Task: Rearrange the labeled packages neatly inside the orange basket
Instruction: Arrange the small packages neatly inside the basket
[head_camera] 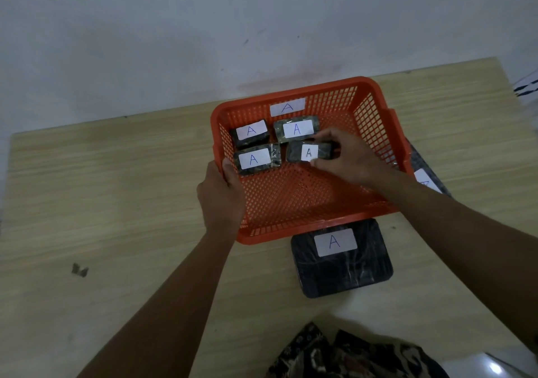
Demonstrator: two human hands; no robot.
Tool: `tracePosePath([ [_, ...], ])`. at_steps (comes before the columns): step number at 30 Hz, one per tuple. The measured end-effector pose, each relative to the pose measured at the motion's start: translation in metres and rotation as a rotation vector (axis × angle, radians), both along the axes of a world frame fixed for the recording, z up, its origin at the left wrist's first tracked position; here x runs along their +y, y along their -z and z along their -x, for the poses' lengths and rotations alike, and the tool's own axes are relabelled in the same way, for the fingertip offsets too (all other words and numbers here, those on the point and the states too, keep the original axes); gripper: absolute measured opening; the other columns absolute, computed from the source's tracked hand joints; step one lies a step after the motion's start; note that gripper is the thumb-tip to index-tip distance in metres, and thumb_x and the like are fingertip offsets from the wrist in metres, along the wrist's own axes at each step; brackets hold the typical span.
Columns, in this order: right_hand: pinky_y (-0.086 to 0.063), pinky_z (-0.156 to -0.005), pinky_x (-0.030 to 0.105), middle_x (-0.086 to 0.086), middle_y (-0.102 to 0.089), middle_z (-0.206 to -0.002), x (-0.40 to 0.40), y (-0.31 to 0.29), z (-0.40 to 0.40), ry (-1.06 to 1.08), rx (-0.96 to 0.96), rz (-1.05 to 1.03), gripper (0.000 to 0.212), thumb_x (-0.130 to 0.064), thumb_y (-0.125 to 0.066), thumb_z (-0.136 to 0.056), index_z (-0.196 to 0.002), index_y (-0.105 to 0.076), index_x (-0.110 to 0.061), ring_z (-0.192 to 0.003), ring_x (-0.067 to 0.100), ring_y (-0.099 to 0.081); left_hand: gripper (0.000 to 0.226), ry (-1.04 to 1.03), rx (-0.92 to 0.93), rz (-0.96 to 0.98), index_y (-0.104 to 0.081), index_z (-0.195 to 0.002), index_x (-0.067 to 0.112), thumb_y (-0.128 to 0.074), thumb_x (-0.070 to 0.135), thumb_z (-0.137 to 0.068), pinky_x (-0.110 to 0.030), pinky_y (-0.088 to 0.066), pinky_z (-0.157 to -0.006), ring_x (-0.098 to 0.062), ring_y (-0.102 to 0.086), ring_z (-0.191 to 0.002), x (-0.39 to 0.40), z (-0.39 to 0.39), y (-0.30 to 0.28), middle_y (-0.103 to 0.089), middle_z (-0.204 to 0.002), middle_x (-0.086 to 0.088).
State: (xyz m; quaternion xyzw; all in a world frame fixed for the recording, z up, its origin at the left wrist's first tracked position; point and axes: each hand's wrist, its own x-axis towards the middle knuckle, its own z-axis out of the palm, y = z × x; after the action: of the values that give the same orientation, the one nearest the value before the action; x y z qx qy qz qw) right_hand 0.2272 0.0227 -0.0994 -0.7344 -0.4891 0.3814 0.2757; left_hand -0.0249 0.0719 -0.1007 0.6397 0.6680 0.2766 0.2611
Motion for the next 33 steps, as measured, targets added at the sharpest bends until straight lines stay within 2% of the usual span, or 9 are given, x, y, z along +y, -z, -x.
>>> tracePosePath([
  [6,-0.044,-0.104,0.038,0.007,-0.053,-0.138,0.007,0.007,-0.001,-0.136,-0.316,-0.104,0.052,-0.024,-0.068,-0.088,-0.137,-0.052,-0.019,-0.124,0.02,-0.049,0.033,0.001,0.015,0.001,-0.051,-0.082,0.007,-0.04,0.03,-0.102,-0.028,-0.024,-0.056,-0.014,-0.044,-0.055,0.0,0.0,-0.001,-0.055,-0.07,-0.004],
  [9,-0.035,-0.106,0.032,0.007,-0.044,-0.143,0.004,0.013,0.0,-0.172,-0.393,-0.126,0.059,-0.028,-0.06,-0.094,-0.148,-0.04,-0.017,-0.131,0.02,-0.04,0.033,0.003,0.008,0.009,-0.051,-0.081,0.008,-0.04,0.03,-0.102,-0.027,-0.02,-0.05,-0.003,-0.042,-0.052,0.0,-0.001,0.0,-0.055,-0.069,-0.001],
  [11,-0.031,-0.106,0.028,0.006,-0.043,-0.144,0.0,0.017,0.004,-0.192,-0.339,-0.116,0.063,-0.03,-0.063,-0.093,-0.149,-0.037,-0.02,-0.132,0.018,-0.039,0.033,0.0,0.022,0.004,-0.053,-0.083,0.006,-0.04,0.03,-0.102,-0.029,-0.027,-0.053,-0.014,-0.047,-0.055,0.001,-0.001,0.0,-0.059,-0.071,-0.007],
  [14,-0.028,-0.107,0.022,0.006,-0.044,-0.143,0.0,0.022,0.011,-0.19,-0.346,-0.148,0.058,-0.023,-0.068,-0.09,-0.143,-0.046,-0.018,-0.133,0.019,-0.04,0.033,-0.004,0.035,-0.011,-0.053,-0.084,0.004,-0.04,0.028,-0.102,-0.032,-0.029,-0.058,-0.029,-0.055,-0.065,0.001,0.0,0.0,-0.064,-0.076,-0.015],
  [19,-0.023,-0.106,0.016,0.009,-0.048,-0.139,0.006,0.023,0.017,-0.135,-0.389,-0.17,0.052,-0.016,-0.069,-0.089,-0.138,-0.053,-0.014,-0.129,0.021,-0.043,0.032,0.0,0.044,-0.035,-0.054,-0.084,0.004,-0.04,0.028,-0.102,-0.03,-0.027,-0.058,-0.019,-0.046,-0.061,0.0,0.0,0.002,-0.064,-0.076,-0.016],
  [24,-0.031,-0.11,0.032,0.004,-0.037,-0.15,0.005,0.019,0.019,-0.125,-0.366,-0.114,0.062,-0.023,-0.071,-0.087,-0.143,-0.045,-0.023,-0.135,0.022,-0.037,0.029,0.017,0.052,-0.032,-0.053,-0.093,0.003,-0.039,0.027,-0.102,-0.029,-0.029,-0.058,-0.025,-0.052,-0.062,-0.001,-0.001,0.001,-0.065,-0.079,-0.017],
  [27,-0.032,-0.109,0.033,0.004,-0.032,-0.153,0.0,0.006,0.02,-0.101,-0.339,-0.142,0.068,-0.023,-0.073,-0.085,-0.145,-0.041,-0.024,-0.138,0.023,-0.035,0.033,0.092,0.034,-0.028,-0.048,-0.124,0.004,-0.037,0.028,-0.103,-0.031,-0.04,-0.067,-0.035,-0.064,-0.091,-0.003,-0.003,-0.006,-0.064,-0.112,-0.018],
  [29,-0.032,-0.109,0.029,0.008,-0.038,-0.149,-0.009,-0.006,0.017,-0.063,-0.366,-0.235,0.061,-0.021,-0.072,-0.085,-0.141,-0.047,-0.019,-0.136,0.022,-0.038,0.045,0.144,0.129,-0.065,-0.036,-0.14,0.006,-0.037,0.031,-0.102,-0.039,-0.046,-0.081,-0.035,-0.054,-0.116,-0.004,-0.003,-0.008,-0.046,-0.139,-0.019],
  [33,-0.04,-0.107,0.031,0.007,-0.051,-0.138,-0.04,-0.033,0.005,0.018,-0.413,-0.37,0.041,-0.024,-0.066,-0.089,-0.128,-0.06,-0.013,-0.129,0.02,-0.047,0.056,0.327,0.471,-0.26,-0.033,-0.146,0.009,-0.039,0.041,-0.1,-0.051,-0.03,-0.11,-0.035,-0.029,-0.142,-0.009,-0.009,-0.018,-0.033,-0.153,-0.018],
])
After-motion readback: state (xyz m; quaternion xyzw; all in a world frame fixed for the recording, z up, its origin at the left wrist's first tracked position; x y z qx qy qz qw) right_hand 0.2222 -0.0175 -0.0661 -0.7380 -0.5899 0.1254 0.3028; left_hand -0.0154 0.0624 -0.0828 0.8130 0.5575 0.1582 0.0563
